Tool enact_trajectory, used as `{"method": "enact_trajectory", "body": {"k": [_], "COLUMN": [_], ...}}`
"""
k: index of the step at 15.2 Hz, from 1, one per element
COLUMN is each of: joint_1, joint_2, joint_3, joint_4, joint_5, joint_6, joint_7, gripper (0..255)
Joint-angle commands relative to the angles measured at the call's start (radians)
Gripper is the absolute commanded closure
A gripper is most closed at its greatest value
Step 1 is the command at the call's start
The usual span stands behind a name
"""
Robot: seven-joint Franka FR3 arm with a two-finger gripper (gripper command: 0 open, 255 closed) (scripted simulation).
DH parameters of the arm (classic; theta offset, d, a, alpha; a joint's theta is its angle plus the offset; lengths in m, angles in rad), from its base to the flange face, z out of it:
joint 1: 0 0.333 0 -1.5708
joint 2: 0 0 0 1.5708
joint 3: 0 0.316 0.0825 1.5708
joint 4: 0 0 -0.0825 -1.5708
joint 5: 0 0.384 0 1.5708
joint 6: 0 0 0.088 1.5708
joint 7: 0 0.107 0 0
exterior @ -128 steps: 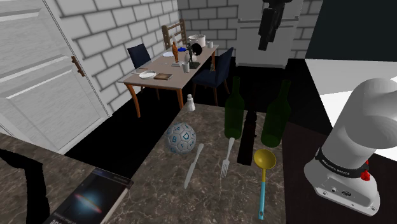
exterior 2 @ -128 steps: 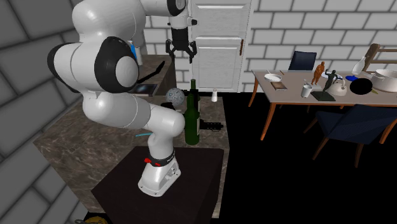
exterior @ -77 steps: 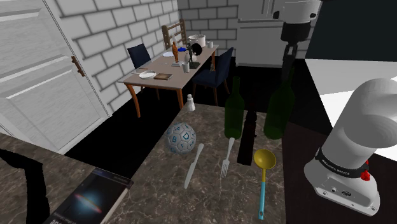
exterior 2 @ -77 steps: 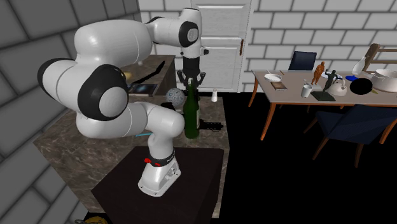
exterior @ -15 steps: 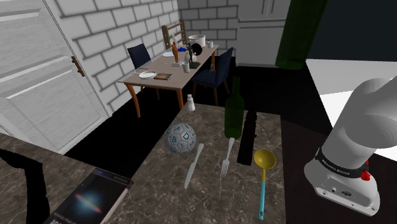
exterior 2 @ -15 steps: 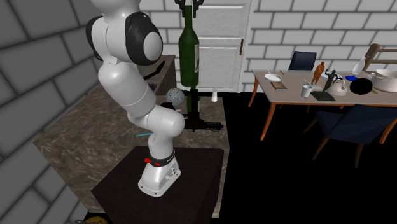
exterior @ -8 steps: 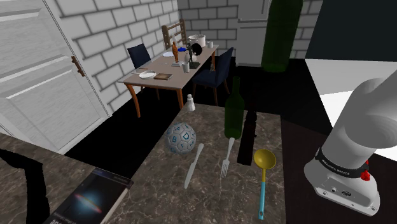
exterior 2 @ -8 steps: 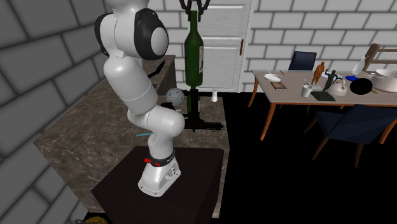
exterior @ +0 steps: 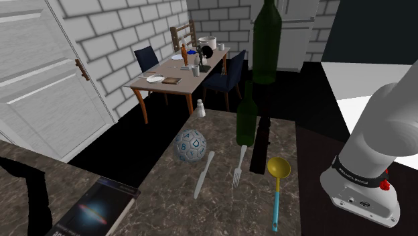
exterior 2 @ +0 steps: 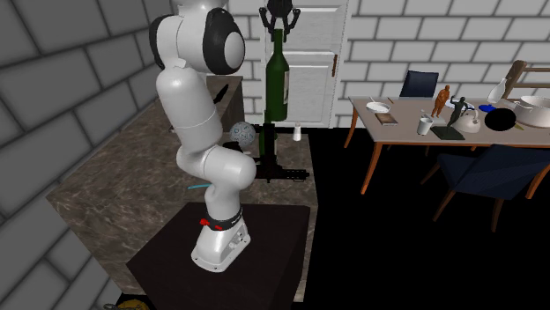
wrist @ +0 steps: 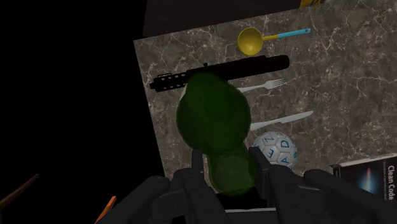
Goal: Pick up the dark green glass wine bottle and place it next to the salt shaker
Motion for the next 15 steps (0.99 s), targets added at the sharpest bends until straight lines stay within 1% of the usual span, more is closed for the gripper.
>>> {"method": "enact_trajectory", "body": {"k": [1,5,9,12,15], "joint_1": [0.003,0.007,0.009,0.011,0.012], "joint_2": [0.042,0.143,0.260,0.359,0.471], "joint_3": [0.004,0.007,0.010,0.013,0.015], "joint_4": [0.004,0.042,0.110,0.185,0.287], "joint_5": [0.004,0.012,0.019,0.024,0.030], "joint_6": [0.040,0.104,0.152,0.176,0.185], "joint_7": [0.008,0.016,0.023,0.028,0.033], "gripper": [255,255,255,255,255]}}
